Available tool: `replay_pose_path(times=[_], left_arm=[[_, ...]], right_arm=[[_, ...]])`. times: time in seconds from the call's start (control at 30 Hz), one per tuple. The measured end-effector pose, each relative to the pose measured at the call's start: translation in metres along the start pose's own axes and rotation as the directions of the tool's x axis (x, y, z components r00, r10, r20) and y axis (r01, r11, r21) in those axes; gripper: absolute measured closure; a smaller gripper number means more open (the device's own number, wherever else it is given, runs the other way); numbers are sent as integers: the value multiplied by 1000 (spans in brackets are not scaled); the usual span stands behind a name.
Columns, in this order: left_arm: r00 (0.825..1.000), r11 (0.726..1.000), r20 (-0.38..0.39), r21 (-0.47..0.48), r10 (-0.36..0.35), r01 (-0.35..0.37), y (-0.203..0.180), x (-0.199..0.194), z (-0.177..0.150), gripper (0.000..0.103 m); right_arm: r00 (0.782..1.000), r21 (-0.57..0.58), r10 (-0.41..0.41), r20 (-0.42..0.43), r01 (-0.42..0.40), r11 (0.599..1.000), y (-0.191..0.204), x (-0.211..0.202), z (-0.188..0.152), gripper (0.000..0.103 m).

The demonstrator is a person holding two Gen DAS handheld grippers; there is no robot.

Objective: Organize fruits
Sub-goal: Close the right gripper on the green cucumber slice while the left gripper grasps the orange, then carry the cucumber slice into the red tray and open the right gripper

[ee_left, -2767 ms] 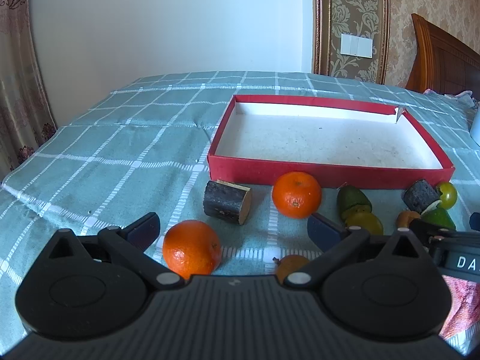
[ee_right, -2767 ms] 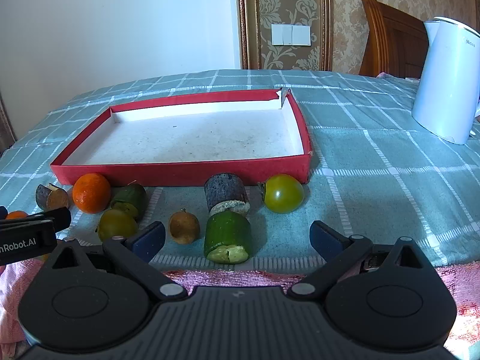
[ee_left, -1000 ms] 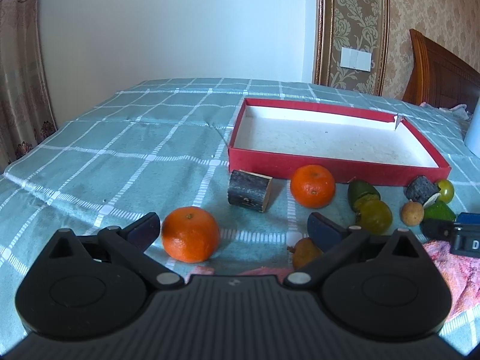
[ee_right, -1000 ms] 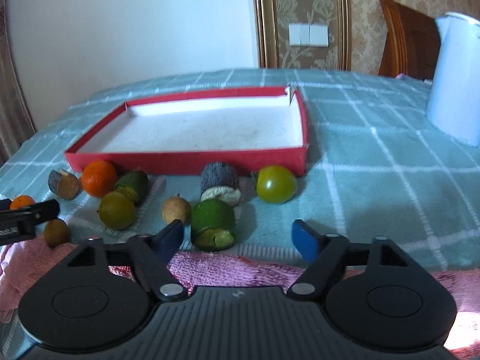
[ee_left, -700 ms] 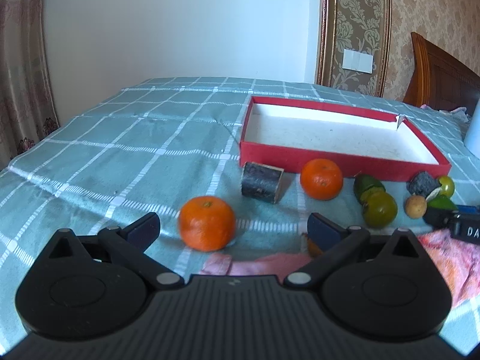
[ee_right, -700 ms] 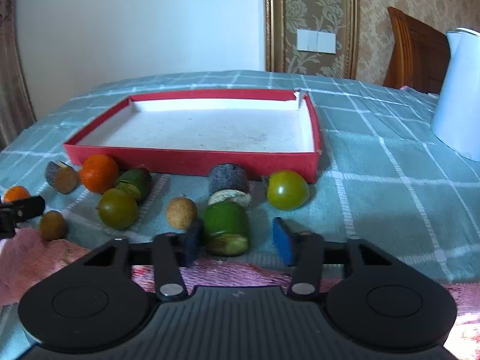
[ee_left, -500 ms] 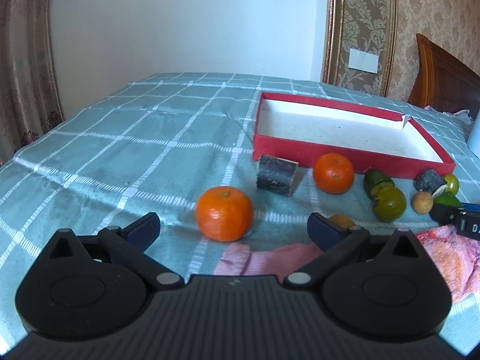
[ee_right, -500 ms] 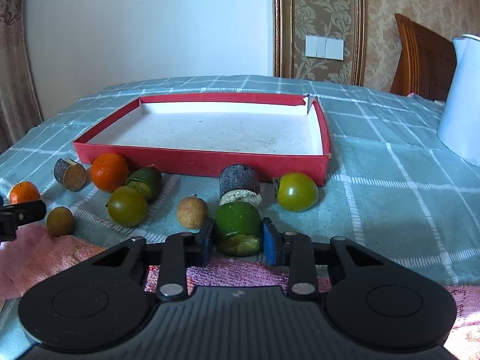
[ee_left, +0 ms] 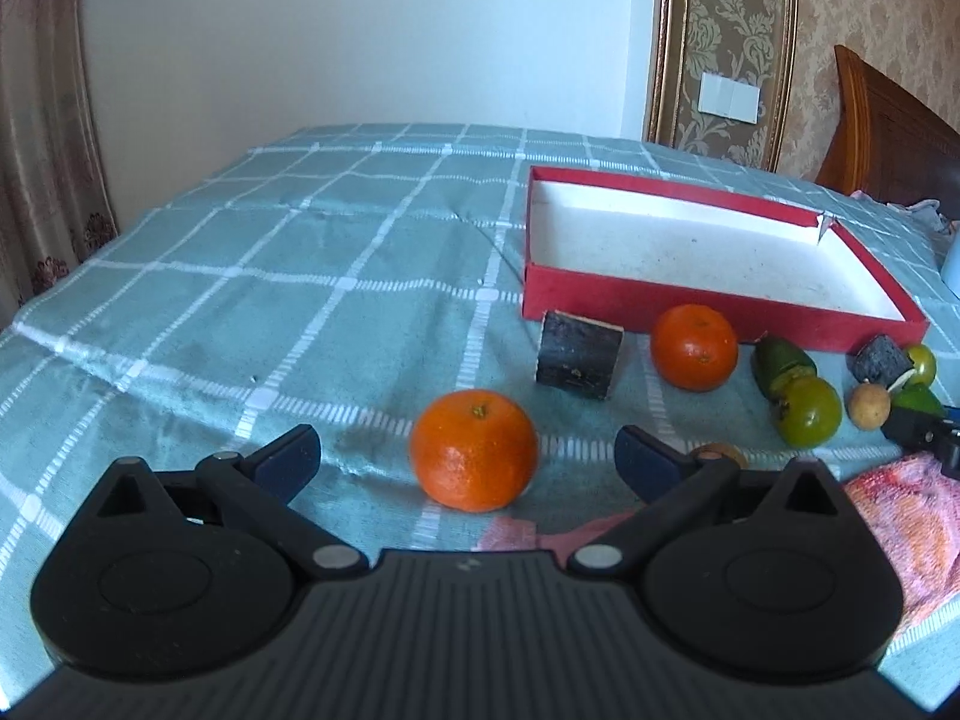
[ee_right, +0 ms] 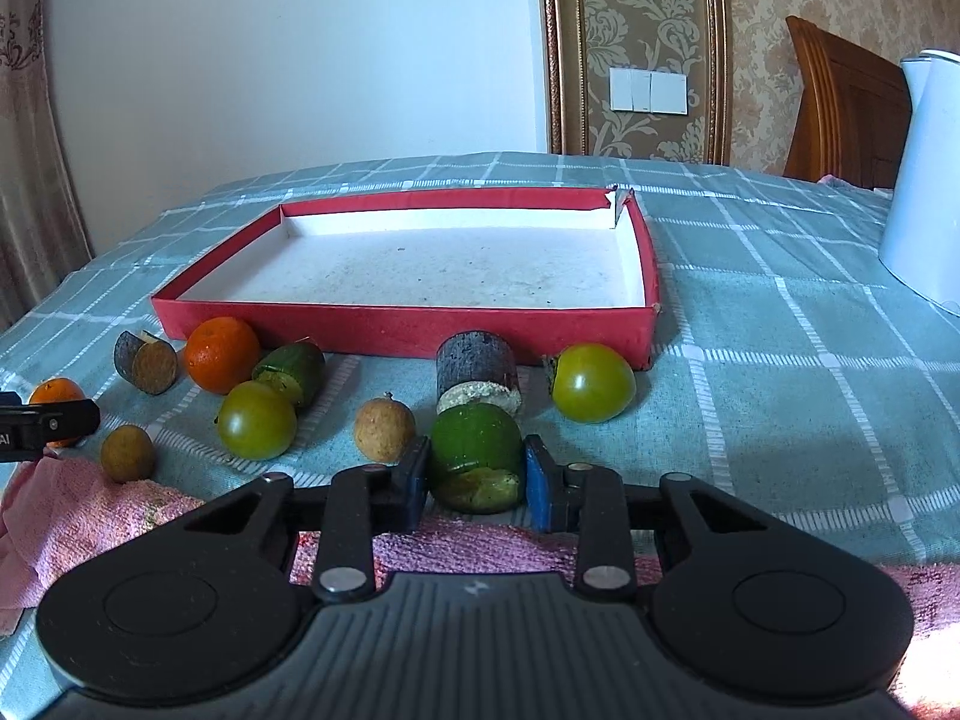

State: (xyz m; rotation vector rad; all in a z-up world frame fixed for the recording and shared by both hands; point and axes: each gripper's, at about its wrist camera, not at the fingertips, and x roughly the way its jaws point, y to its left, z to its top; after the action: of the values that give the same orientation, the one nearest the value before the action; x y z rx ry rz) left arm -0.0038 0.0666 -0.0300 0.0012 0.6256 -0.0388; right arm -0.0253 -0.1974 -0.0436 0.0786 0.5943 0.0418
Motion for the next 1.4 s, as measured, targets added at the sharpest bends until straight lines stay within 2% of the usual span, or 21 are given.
replay_pose_path(times=[0.1,0.17,0.2,0.27,0.4,0.47,0.53,0.6,0.83,0.93,1.07,1.27,1.4], left_arm=[[1000,1000,-5,2,9,-9,1,4,-1,0],[1000,1000,-5,2,14,-14,2,5,-2,5],[1000,1000,-8,3,11,-11,2,7,-1,15],[1000,1000,-6,10,10,-10,3,7,-2,16],[1000,1000,12,21,9,-9,4,5,-3,29],[1000,1000,22,29,-3,3,4,4,-4,36],[1000,1000,30,30,-9,8,4,4,-4,52],[998,999,38,19,-47,46,6,3,-5,63],[997,998,52,3,-60,60,6,1,-4,63],[993,996,86,-20,-81,83,7,-3,2,63],[994,997,88,-27,-72,75,3,5,9,63],[995,995,57,-49,-87,89,3,17,9,63],[994,995,65,-44,-84,87,2,15,8,63]], right_arm=[[1000,2,0,0,0,1000,1,0,0,71],[1000,4,1,0,-1,1000,1,0,-1,71],[1000,7,3,0,-3,1000,1,0,-1,71],[1000,5,2,1,-2,1000,0,0,0,71],[1000,-16,-9,-1,9,1000,3,1,0,71],[1000,-38,-19,-2,19,999,6,1,-1,71],[1000,-51,-28,-1,28,998,8,0,-1,71],[999,-60,-34,0,34,998,10,1,-1,71],[1000,-46,-28,1,28,999,9,0,-2,71],[1000,-29,-24,8,25,999,7,-3,-1,71],[1000,-4,-8,27,8,1000,1,-11,5,71],[994,-34,-37,102,41,999,-3,-18,31,71],[990,-47,-78,120,84,995,-5,4,56,71]])
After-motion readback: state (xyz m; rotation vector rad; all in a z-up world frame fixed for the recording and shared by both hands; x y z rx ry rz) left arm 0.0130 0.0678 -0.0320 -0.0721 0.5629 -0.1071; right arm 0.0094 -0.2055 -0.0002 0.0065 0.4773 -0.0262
